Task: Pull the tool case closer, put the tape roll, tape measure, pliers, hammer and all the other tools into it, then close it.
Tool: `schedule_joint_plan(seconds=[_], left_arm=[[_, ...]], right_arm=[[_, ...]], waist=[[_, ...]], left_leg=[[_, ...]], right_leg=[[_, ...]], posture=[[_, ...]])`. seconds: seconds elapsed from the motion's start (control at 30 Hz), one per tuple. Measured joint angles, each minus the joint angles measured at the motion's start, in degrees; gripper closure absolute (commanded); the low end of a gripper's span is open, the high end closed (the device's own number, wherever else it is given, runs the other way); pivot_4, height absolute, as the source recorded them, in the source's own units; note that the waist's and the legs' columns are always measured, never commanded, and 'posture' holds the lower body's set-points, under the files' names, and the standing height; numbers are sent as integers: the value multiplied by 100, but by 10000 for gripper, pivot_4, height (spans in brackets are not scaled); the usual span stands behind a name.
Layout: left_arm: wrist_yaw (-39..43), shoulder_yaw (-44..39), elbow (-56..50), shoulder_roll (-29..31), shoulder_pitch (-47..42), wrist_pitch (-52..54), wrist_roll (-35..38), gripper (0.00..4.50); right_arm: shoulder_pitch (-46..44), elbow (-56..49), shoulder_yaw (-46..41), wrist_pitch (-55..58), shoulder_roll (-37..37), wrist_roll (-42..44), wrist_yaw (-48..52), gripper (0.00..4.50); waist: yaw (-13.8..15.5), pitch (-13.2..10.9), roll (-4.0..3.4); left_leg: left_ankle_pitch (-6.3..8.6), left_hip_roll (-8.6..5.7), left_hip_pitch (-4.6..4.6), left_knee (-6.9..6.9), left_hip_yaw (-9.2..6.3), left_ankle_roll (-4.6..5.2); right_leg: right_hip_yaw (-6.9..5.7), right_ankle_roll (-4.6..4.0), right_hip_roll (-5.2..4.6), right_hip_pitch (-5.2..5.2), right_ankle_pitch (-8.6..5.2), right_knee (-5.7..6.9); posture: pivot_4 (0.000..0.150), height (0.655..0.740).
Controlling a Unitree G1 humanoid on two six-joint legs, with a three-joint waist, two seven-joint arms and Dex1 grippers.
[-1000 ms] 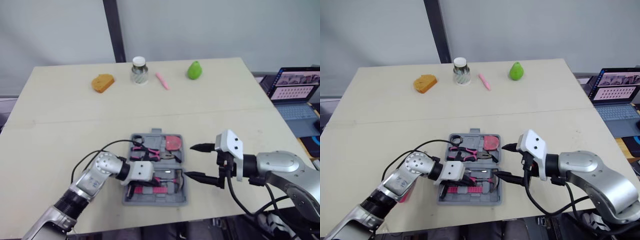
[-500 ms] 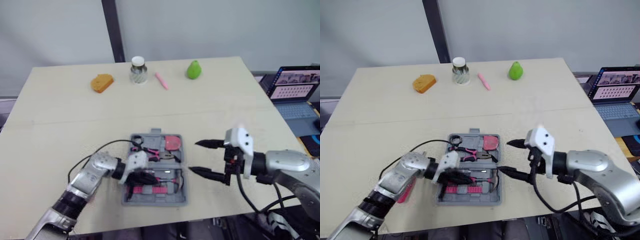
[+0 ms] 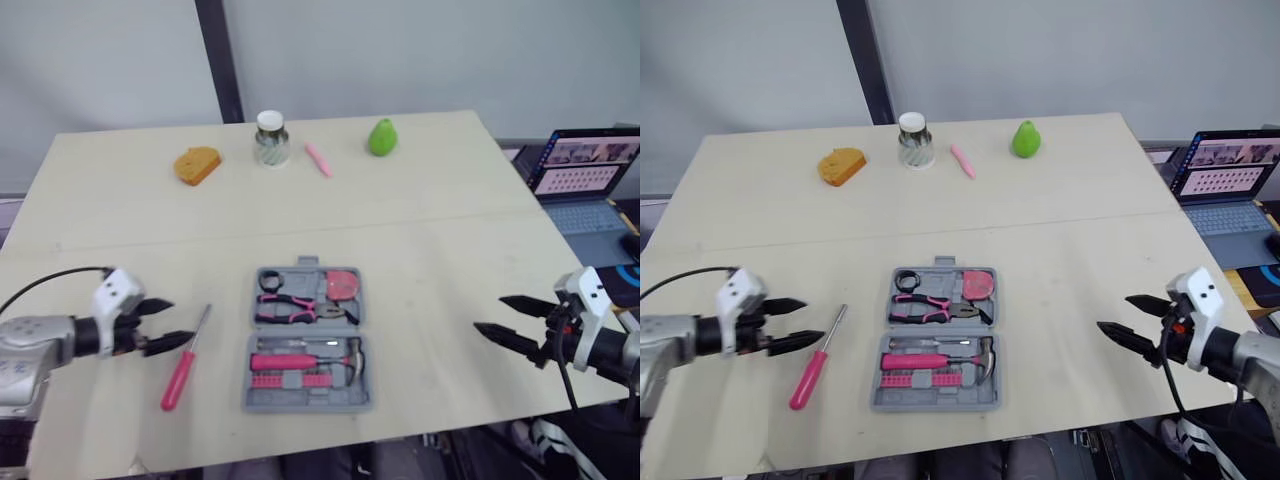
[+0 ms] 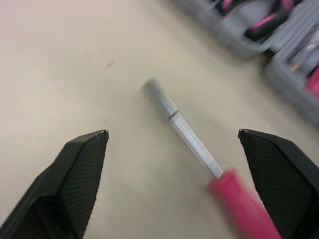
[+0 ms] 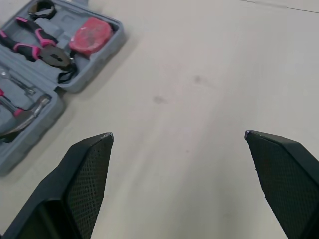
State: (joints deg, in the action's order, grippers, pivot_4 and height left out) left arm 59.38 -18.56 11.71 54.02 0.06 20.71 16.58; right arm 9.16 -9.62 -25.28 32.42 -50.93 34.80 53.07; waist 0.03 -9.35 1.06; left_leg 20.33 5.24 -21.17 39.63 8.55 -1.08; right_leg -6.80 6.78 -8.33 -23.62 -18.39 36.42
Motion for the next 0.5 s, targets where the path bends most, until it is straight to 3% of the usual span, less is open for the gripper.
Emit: schedule_joint_plan(seconds=[0.27,0.5], left_arm=[[-356,-533,1011,62,221,-789,-131,486],[-347,-520,1110,42,232,-936,-114,486]], right_arm=[[17,628,-7,-544,194,-343,1,0],[-230,653,-6,-603,286,-360,-105,0]], waist=[[-26,-2,-3],[-35,-3,-6]], left_leg=[[1,1,2,-6,8,-4],[2,2,5,-10,17,-6]], right_leg=[[1,0,-1,-5,0,2],[2,0,-1,-9,0,4]], posture=[[1500,7400],[1500,7400]])
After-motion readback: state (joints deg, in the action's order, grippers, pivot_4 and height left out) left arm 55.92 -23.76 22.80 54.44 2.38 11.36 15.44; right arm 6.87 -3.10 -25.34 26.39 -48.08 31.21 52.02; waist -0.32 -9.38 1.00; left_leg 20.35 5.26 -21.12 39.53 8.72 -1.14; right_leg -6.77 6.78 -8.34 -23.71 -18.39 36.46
